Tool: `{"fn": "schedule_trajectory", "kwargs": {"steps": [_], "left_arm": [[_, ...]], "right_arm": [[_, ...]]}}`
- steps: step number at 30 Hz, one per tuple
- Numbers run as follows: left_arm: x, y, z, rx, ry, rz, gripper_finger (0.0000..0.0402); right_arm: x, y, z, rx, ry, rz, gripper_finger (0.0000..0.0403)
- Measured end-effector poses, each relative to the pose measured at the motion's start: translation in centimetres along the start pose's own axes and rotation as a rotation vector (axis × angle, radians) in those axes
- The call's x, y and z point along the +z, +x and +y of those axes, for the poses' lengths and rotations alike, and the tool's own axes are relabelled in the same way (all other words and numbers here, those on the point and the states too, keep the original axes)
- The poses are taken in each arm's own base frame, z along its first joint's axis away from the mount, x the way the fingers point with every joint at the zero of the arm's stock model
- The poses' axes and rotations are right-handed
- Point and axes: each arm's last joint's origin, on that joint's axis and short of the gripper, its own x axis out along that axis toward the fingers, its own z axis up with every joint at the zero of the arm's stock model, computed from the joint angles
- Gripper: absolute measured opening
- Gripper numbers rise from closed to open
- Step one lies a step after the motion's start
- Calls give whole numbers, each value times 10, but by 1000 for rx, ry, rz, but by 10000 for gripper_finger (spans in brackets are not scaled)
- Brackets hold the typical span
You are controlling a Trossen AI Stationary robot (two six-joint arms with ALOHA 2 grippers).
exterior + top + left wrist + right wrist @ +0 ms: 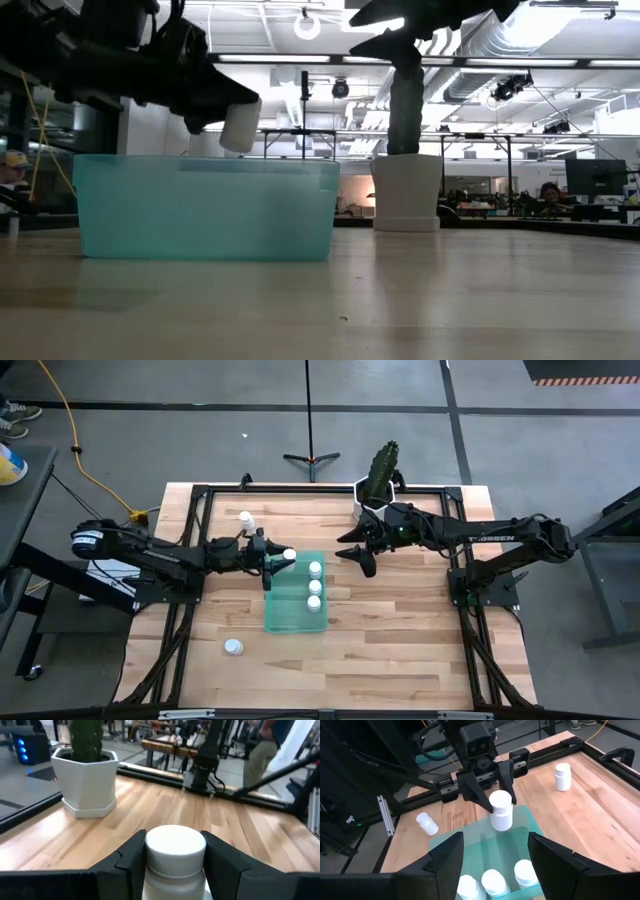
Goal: Pick and place pill bottles into a basket
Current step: Put the pill bottle into the blue bin
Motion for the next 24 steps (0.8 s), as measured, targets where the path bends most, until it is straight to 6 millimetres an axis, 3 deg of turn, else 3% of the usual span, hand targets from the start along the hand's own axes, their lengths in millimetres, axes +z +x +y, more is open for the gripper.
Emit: {"fn": "schedule_trajectory", "kwargs": {"steps": [24], "left_arm": [[-57,22,-1,-11,3,78,191]], "right_arm": [[-2,0,-1,-14,-38,14,211]]}}
